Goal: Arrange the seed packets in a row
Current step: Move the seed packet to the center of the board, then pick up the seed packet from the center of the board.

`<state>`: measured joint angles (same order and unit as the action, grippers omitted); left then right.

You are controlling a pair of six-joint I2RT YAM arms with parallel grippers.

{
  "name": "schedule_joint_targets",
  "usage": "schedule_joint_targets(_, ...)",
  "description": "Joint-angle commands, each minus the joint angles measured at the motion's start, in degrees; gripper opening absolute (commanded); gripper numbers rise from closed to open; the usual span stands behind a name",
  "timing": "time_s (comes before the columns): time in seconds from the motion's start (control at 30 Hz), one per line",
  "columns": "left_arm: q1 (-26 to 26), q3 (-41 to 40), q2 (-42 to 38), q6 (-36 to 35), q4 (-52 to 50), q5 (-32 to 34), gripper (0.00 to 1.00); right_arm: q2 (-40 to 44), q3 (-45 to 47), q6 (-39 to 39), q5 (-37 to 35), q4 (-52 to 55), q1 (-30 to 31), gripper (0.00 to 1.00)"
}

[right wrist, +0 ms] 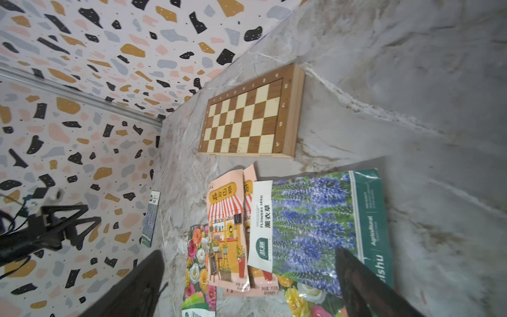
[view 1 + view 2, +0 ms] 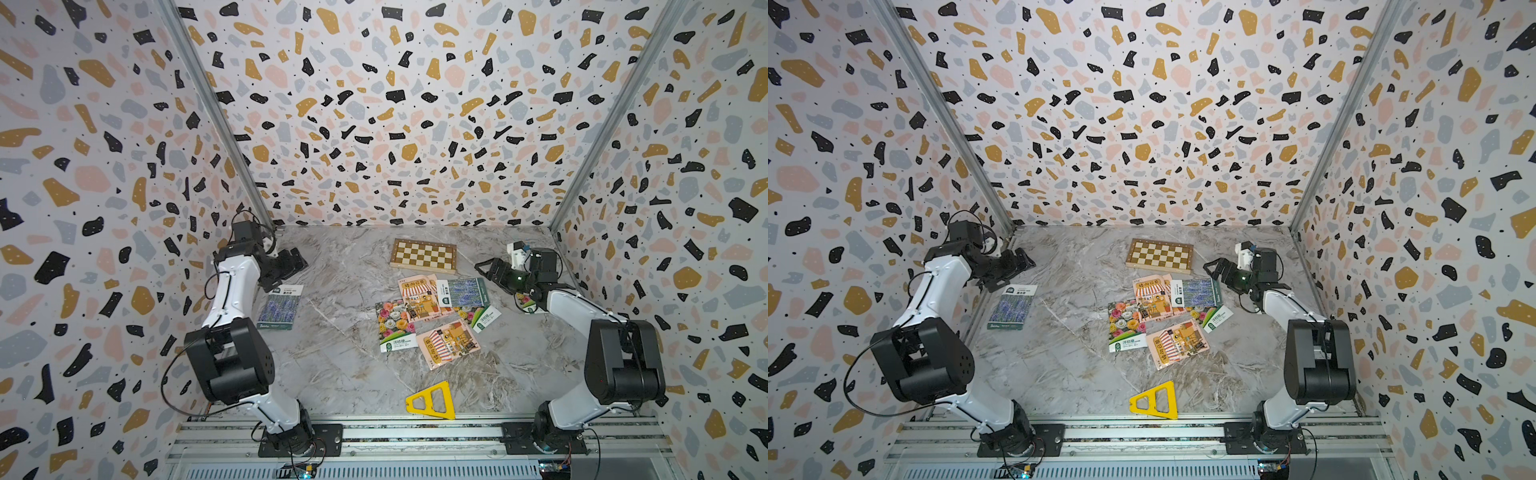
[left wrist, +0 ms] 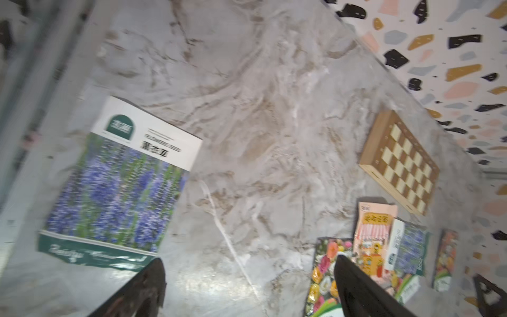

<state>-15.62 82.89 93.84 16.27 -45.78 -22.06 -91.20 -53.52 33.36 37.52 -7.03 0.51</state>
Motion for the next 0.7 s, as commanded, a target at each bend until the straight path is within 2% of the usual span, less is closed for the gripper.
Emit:
schedule_joint_targets(0.0,3.4,-5.2,-2.0,3.7,4.7,-9.4,0.98,-2.6,0.7,-4.0,-2.9,2.1,-1.8,0.93)
schedule_joint_targets(0.2,12.0,-14.1,-6.8,10.4,14.3,-14.1,0.99,-8.1,-1.0,-6.8,-5.3,2.0,-4.9,0.82)
schedule_joint_targets(0.33,17.0,-18.5,-8.6,14.2,19.0,-13.1,0.99,-11.7,-3.2,-9.6,-5.9,3.1,-5.6,0.72)
schedule_joint_targets(0.47,19.3,-20.4,-8.2,15.4,21.2,-14.0,0.99,-15.2,-5.9,-10.8,-4.2,4.6,-5.6,0.63)
schedule_joint_targets(0.67,19.9,-21.8,-7.4,16.3,22.5,-15.4,0.99,-19.5,-8.1,-12.1,-1.3,5.8,-5.3,0.51)
